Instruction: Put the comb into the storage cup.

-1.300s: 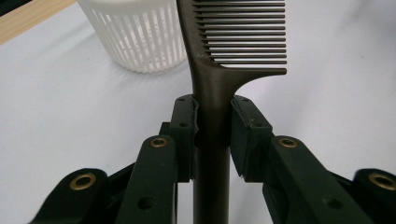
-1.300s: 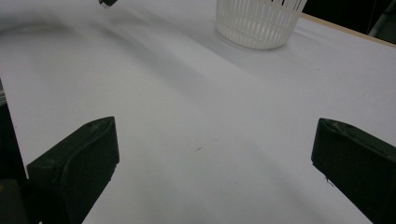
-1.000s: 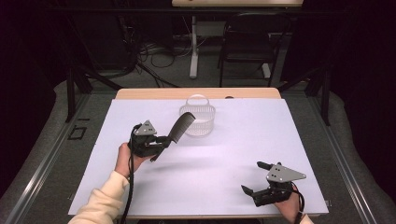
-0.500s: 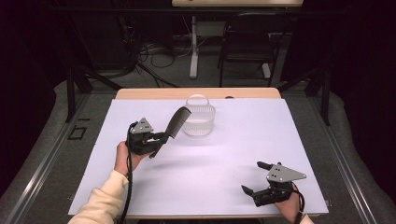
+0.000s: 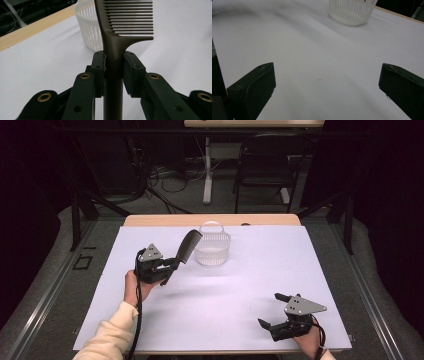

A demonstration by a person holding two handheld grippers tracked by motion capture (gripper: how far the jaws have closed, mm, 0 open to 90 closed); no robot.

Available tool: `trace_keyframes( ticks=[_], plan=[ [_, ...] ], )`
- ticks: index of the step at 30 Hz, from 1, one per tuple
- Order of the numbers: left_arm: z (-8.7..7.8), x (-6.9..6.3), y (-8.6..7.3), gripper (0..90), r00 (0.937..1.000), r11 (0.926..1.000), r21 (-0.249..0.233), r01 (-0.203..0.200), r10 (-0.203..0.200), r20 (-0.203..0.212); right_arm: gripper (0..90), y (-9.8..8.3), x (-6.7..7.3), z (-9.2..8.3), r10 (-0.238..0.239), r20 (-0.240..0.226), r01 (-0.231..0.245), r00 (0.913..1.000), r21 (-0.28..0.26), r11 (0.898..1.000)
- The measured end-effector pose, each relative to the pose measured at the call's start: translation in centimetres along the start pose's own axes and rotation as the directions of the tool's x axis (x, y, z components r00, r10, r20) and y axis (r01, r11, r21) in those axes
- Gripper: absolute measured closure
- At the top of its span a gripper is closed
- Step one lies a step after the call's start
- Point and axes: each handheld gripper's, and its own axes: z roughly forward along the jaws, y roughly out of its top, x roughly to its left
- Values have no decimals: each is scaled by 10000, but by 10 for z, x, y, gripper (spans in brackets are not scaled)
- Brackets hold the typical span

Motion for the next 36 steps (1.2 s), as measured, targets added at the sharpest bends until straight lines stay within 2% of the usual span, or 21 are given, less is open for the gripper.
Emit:
trace_keyframes(
  ticks=[6,22,36],
  plan=[
    [-1,3,5,725,9999,9997,-252,57,-60,-121,6,0,0,0,32,-6,-32,10000,-9,10000],
    [-2,3,12,725,9993,9990,-445,52,-68,-355,6,0,-1,-1,17,36,-17,10000,-40,10000],
    [2,7,18,725,9992,9979,-625,165,-187,-341,6,0,-1,-2,35,85,-34,10000,-102,9999]
  ],
)
